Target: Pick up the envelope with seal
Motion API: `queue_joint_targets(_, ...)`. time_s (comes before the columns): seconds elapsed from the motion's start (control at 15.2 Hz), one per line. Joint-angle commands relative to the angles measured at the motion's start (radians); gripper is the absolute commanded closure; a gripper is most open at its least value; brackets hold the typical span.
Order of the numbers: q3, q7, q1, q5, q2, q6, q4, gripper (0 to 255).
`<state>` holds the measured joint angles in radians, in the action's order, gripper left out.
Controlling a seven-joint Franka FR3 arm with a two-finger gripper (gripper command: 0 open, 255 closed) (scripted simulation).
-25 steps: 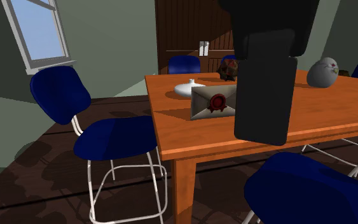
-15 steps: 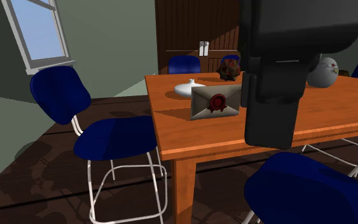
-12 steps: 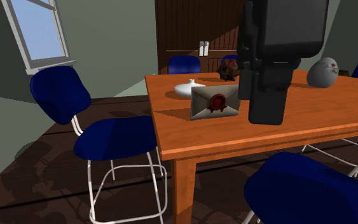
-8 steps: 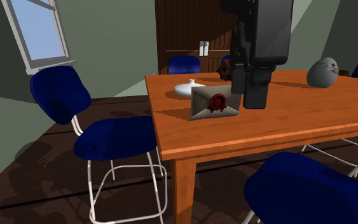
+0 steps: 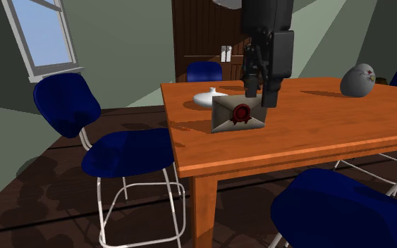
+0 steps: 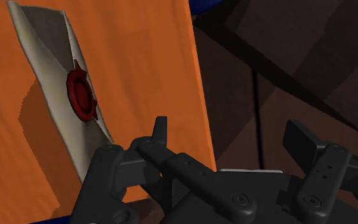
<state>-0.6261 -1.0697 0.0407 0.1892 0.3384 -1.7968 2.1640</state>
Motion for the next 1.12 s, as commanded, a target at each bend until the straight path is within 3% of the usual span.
queue_joint_targets(0.0, -0.049, -0.101, 0.019, -0.029, -0.082, -0.017, -0.069, 0)
queue_joint_targets(0.26, -0.137, -0.313, 0.037, -0.134, -0.265, -0.046, -0.208, 0)
queue_joint_targets(0.46, -0.173, -0.479, 0.013, -0.246, -0.421, -0.046, -0.332, 0)
queue_joint_targets(1.06, -0.165, -0.508, -0.002, -0.278, -0.462, -0.142, -0.266, 0)
